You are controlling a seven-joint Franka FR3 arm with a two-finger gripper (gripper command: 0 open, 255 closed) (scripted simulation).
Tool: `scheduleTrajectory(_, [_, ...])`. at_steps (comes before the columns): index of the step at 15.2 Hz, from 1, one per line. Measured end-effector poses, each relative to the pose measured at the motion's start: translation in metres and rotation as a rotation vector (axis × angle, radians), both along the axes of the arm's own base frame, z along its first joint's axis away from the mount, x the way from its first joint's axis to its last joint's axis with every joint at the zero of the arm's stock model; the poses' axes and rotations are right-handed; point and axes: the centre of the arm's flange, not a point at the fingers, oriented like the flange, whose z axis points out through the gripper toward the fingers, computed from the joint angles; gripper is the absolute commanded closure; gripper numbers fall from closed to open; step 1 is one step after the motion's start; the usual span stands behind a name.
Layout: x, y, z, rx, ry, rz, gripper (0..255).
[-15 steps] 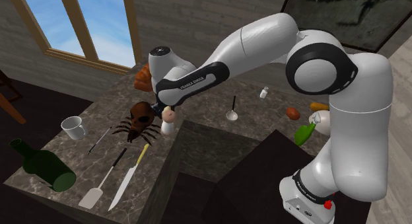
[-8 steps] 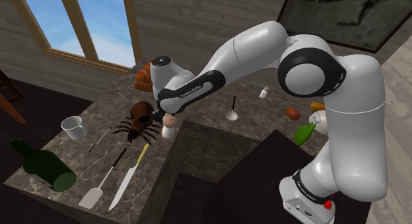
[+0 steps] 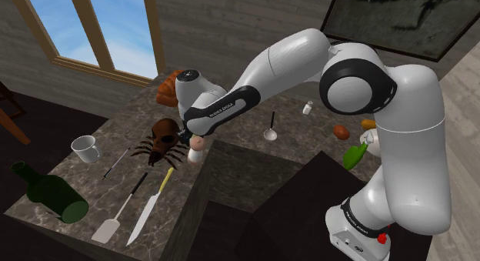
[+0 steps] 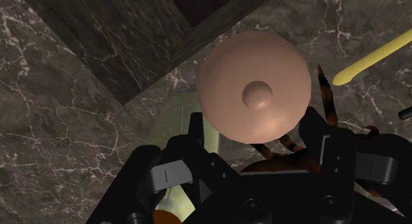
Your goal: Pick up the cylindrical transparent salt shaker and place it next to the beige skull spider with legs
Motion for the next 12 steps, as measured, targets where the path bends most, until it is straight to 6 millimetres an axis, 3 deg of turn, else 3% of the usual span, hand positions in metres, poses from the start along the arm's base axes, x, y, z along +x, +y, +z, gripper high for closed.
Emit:
scheduleTrajectory(1, [0.000,0.000,0.000,0.000,0.000,0.000,255])
scheduleTrajectory(2, [0.000,0.000,0.000,0.000,0.000,0.000,0])
scheduleTrajectory(8, [0.000,0.000,0.000,0.000,0.000,0.000,0])
scheduleTrajectory(12, [-0.002,0.001,0.041,0.000,-0.001,0.000,0])
